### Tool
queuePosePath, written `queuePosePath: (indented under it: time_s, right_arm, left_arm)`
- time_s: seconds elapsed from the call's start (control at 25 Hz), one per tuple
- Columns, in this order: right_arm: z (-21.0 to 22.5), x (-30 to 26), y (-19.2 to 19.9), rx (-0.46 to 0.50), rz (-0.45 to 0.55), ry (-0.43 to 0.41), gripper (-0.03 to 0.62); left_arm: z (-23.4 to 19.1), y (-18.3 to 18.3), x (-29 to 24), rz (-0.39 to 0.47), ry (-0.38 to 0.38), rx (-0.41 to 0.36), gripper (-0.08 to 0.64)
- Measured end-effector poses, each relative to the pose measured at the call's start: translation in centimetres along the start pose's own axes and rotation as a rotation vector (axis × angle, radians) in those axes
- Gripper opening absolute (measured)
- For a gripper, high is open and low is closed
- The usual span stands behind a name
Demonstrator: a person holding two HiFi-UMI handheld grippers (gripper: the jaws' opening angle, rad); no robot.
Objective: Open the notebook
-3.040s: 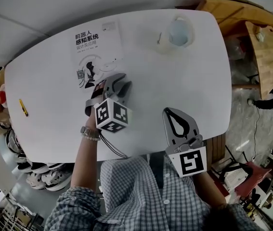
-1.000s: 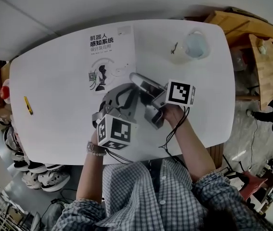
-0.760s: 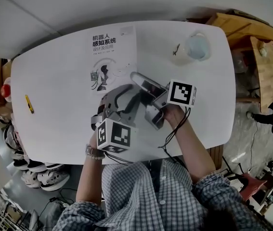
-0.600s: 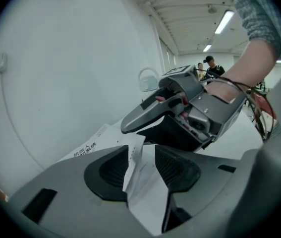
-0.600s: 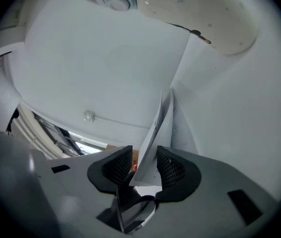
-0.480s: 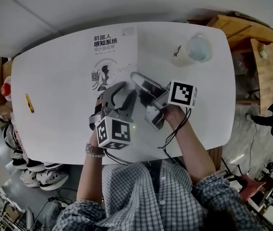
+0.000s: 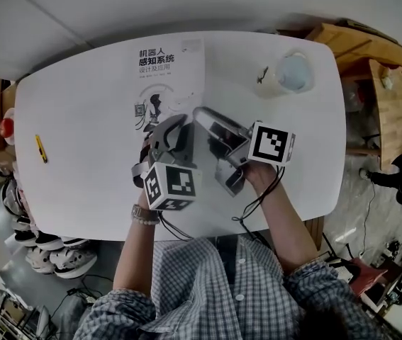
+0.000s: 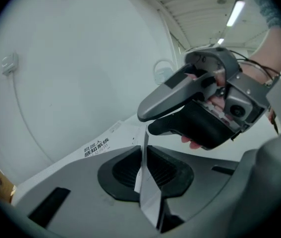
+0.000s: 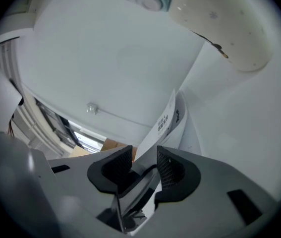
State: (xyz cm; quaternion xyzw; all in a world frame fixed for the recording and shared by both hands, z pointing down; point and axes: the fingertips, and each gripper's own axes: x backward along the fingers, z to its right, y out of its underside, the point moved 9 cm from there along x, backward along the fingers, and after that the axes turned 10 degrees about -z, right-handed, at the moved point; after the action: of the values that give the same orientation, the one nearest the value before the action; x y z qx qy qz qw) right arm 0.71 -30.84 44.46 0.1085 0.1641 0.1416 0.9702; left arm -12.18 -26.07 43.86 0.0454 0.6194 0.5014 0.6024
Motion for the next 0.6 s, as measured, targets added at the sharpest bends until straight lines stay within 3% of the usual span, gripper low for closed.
queuePosePath:
  time_s: [0.2, 0.24, 0.28, 0.48, 0.6]
  right_arm:
    - [0.1, 1.9, 0.4, 0.129, -0.024, 0.111, 0.145]
    - [0.5, 2.2, 0.4, 0.147, -0.027, 0.151, 0.114]
    - [0.9, 2.5, 0.6, 0.179, -0.035, 0.204, 0.032]
    - [1.7, 1.5, 2.1, 0.541, -0.178, 0.492, 0.020]
    - [1.6, -0.2, 3.3, 0.736, -0.279, 0.588, 0.021]
  left_arm:
    - [-0.5, 0.1, 0.5, 0.027, 0.014, 0.063, 0.035]
    - [-0.6, 0.1, 0.5, 0.031, 0.014, 0.073, 0.035]
    - [-0.7, 0.0, 0.6, 0.034, 0.015, 0.082, 0.035]
    - [-1.3, 0.0, 1.1, 0.054, 0.024, 0.139, 0.035]
    - [-1.7, 0.1, 1.4, 0.070, 0.030, 0.180, 0.035]
